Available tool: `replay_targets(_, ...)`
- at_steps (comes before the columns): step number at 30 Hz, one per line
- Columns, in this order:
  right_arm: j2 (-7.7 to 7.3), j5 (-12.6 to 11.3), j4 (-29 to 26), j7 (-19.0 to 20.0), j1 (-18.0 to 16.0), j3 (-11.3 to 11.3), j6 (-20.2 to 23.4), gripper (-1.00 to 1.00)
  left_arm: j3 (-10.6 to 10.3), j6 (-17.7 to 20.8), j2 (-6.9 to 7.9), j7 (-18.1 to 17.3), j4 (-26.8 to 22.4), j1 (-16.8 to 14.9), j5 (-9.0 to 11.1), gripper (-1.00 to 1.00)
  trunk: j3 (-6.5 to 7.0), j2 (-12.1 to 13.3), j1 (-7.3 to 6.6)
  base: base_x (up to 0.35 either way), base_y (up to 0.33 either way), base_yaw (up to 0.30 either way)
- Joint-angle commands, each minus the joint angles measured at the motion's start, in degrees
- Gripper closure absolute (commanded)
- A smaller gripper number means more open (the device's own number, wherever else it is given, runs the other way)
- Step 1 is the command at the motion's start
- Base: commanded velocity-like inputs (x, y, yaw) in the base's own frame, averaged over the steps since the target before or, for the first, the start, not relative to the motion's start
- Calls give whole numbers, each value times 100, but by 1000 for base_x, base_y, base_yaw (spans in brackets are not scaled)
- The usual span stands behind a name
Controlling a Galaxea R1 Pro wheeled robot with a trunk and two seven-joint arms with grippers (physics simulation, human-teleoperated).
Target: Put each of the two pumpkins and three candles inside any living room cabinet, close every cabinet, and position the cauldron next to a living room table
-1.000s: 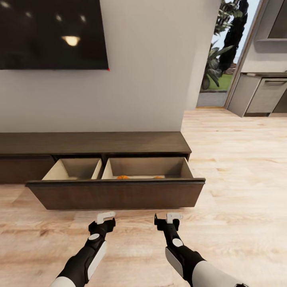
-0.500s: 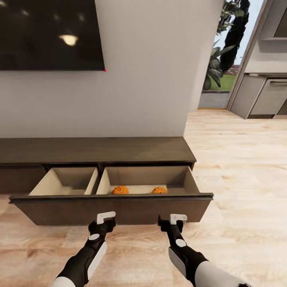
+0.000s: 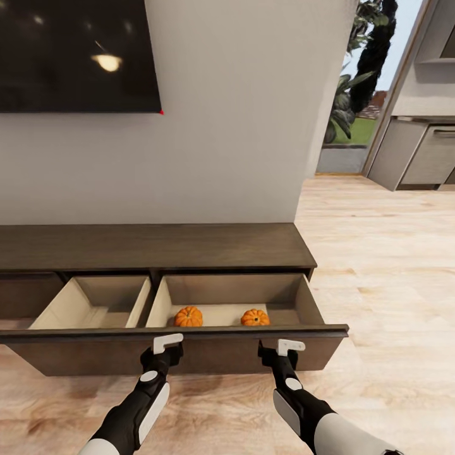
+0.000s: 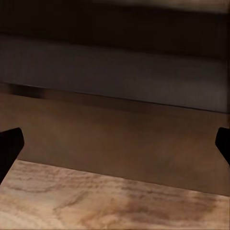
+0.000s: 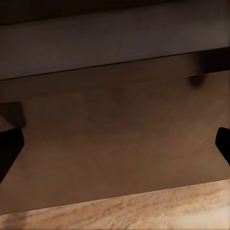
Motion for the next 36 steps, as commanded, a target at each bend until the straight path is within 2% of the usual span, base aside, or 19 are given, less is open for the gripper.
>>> replay_targets(1,0,4,-1,-6,-3,-8,-6,-100,0,-9,0,0,0,0,-2,-100,0,0,0,11,0,0)
replay_targets(14,0,4,-1,-9,-3,-8,-12,-100,8,-22,10,0,0,0,5,-100,0,0,0,84,0,0)
replay_targets(36,0,4,-1,-10,-3,-8,-37,-100,8,-18,18,0,0,1,9,-100,0,0,0,277,0,0)
